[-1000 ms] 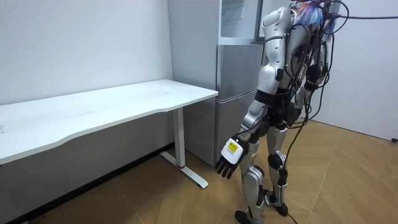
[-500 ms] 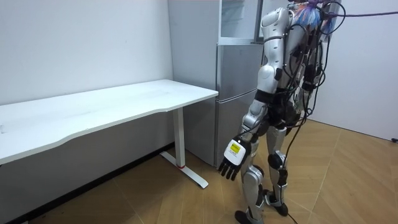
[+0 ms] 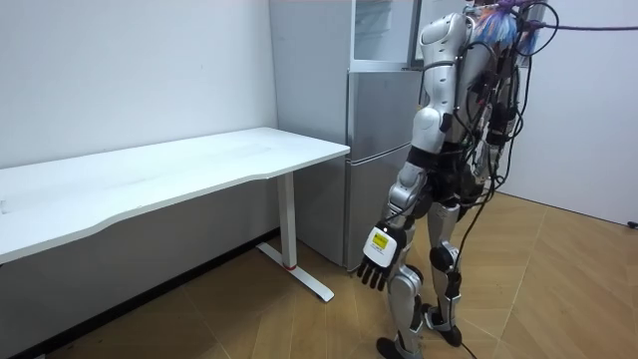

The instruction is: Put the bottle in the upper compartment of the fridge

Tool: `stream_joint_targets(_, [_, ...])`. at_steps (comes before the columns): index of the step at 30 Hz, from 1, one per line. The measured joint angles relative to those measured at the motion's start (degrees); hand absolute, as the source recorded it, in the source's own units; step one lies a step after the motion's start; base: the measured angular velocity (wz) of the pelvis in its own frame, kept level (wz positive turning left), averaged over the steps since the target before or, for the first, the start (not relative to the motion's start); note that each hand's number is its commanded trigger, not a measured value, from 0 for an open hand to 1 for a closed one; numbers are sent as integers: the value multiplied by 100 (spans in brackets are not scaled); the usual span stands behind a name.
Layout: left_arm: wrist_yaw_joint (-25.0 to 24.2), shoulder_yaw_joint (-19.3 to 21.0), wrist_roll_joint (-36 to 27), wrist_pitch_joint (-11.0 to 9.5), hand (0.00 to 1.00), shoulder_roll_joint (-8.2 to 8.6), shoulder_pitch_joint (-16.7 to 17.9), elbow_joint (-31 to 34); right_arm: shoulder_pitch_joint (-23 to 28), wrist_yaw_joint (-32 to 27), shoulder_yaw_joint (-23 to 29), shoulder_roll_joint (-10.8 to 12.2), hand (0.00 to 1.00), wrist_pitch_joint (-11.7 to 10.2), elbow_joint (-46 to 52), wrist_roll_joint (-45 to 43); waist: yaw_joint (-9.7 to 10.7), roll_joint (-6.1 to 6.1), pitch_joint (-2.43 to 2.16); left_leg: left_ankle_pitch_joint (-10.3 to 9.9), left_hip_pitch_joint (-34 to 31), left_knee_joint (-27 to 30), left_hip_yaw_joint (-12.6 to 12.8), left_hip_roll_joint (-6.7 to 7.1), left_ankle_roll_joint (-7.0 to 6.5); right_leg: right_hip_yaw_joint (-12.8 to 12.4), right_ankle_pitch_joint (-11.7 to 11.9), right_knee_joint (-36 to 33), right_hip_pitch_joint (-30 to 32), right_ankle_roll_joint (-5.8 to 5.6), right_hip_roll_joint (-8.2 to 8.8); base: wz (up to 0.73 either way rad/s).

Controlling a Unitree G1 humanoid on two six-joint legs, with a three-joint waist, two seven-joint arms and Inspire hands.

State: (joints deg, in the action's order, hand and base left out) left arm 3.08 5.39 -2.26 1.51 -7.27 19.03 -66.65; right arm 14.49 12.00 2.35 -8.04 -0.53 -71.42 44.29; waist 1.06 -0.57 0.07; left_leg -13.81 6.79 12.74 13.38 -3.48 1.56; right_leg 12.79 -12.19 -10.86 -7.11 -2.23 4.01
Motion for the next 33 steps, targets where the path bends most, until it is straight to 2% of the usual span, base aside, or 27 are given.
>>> stream_joint_targets(8, [25, 3, -217, 106, 0, -5, -27, -27, -6, -61, 43, -6, 0, 227, -19, 338, 27, -35, 1, 0, 8, 3, 1, 3, 0, -7, -3, 21, -17, -4, 1, 0])
stream_joint_targets(11, [27, 31, -255, 114, 0, -25, -29, -21, -51, -144, 370, -18, 0, 330, -7, 342, 41, -37, 3, 0, 66, -18, 8, 6, 0, -21, -9, 0, -45, -3, 6, -1])
stream_joint_targets(12, [22, 156, -248, 122, 0, -22, -33, -4, -71, -202, 636, -40, 0, 372, 58, 319, 84, -43, 4, 0, 67, -23, 10, 7, 0, -17, -10, 0, -45, -4, 8, 0])
stream_joint_targets(13, [21, 336, -252, 129, 0, -35, -21, 51, -43, -313, 881, -85, 0, 435, 250, 363, 122, -55, 5, 0, 66, -24, 11, 8, 0, -15, -10, -5, -45, -5, 8, 0])
stream_joint_targets(17, [10, 825, -252, 94, 0, -189, -44, 140, -119, -557, 1616, -361, 0, 422, 721, 568, 232, -90, 15, -1, 64, -34, 9, 15, 0, -25, -31, -81, 4, -6, 17, 0])
stream_joint_targets(19, [7, 1056, -255, 92, 0, -378, -25, 218, -139, -778, 1985, -619, 0, 419, 1211, 697, 286, -114, 11, -1, 67, -83, 23, 16, 0, -46, -40, -96, 39, -3, 12, -2])
stream_joint_targets(22, [1, 1283, -253, 73, 0, -477, 96, 486, -217, -832, 2417, -972, 0, 369, 1743, 767, 375, -151, -12, 0, 11, -93, 53, 21, -1, -81, -37, -102, 121, -2, 14, -7])
stream_joint_targets(25, [3, 1556, -253, 66, 0, -495, 91, 572, -272, -1033, 2895, -1113, 0, 275, 2087, 788, 390, -203, -16, 1, -41, -89, 83, 22, 0, -103, -37, -104, 190, -3, 17, -5])
stream_joint_targets(27, [-11, 1571, -246, 71, 0, -498, 122, 674, -276, -1221, 3010, -1171, 0, 271, 2416, 688, 424, -243, -17, 2, -58, -89, 83, 24, 1, -106, -38, -126, 197, -3, 18, -2])
stream_joint_targets(33, [-116, 1575, -216, 62, 0, -532, 126, 956, -387, -1924, 3281, -1357, 0, 219, 3577, 663, 513, -227, -3, 1, -111, -89, 126, 21, 1, -164, -40, -177, 297, -3, 14, -4])
